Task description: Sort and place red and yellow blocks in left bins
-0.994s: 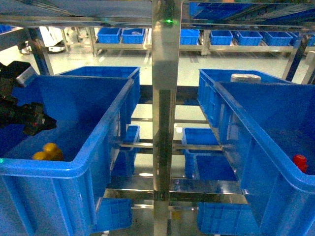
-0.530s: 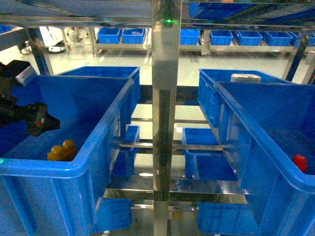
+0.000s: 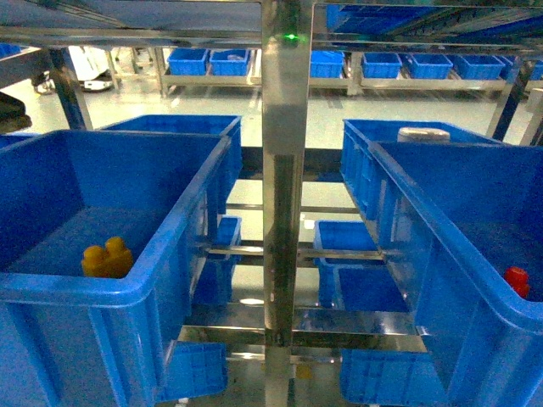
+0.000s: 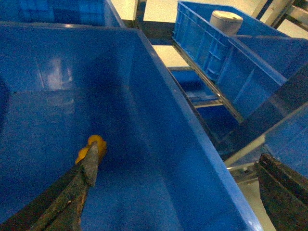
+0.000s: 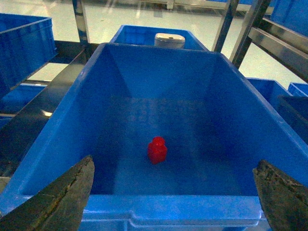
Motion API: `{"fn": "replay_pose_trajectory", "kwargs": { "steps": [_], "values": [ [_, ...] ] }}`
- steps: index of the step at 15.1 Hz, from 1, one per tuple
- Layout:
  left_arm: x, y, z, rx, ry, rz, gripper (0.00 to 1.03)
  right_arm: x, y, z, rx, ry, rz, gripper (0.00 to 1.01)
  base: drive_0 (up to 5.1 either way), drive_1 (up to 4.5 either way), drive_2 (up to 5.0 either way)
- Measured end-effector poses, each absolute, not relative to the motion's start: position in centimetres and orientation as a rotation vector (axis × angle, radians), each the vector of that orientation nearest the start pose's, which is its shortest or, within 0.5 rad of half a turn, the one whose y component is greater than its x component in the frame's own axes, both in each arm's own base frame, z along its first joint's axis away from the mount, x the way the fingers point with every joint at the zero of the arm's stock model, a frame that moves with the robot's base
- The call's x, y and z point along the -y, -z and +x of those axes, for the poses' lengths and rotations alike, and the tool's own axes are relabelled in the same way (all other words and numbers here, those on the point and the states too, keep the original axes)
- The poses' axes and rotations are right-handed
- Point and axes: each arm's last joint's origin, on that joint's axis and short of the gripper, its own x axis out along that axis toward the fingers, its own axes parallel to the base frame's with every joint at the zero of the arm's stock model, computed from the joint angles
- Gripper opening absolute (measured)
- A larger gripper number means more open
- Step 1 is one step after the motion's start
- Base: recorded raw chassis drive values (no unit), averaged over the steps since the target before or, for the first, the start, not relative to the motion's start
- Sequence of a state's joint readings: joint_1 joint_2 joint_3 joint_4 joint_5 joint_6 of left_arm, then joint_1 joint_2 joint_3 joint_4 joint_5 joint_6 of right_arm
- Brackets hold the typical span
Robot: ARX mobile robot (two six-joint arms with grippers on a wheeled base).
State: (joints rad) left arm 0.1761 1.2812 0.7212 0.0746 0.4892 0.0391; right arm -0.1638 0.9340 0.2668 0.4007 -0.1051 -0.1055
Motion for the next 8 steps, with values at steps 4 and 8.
{"fn": "replay_pose_trajectory", "kwargs": {
  "steps": [4, 8],
  "values": [
    [-0.2, -28.4, 21.1, -0.213, 0.259, -0.258, 0.98, 2.7, -18.6, 18.4, -0.267, 0.044, -0.069, 0.98, 0.0, 0.00, 0.0],
    [-0.1, -29.4, 21.1, -0.182, 0.244, -0.377, 0.98, 2.1, -17.6, 17.5, -0.065, 0.005, -0.030, 0.76, 0.0, 0.00, 0.0]
  ]
}}
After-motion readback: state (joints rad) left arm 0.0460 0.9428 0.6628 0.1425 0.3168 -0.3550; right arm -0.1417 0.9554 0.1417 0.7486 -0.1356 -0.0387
